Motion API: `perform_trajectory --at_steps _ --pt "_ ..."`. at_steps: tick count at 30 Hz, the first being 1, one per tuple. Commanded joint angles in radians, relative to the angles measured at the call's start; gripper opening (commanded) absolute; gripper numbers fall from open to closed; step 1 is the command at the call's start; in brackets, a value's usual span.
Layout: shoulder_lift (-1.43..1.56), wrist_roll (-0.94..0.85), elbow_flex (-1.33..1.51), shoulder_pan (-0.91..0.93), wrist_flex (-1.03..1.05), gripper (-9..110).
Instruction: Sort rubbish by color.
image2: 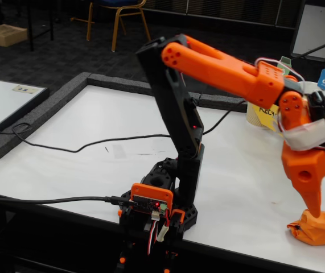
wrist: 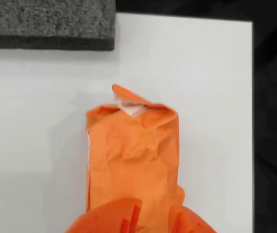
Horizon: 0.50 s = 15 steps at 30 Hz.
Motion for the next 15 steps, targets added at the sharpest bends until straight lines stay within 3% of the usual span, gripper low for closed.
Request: perform_trajectory --at_steps 1,8,15 --pt "-0.052 -0.028 -0.206 0.032 0.003 0" --pt "-0.186 -0.028 -0.321 0.043 0.003 1" --pt "-0.218 -0.028 -0.325 0.063 0.021 23"
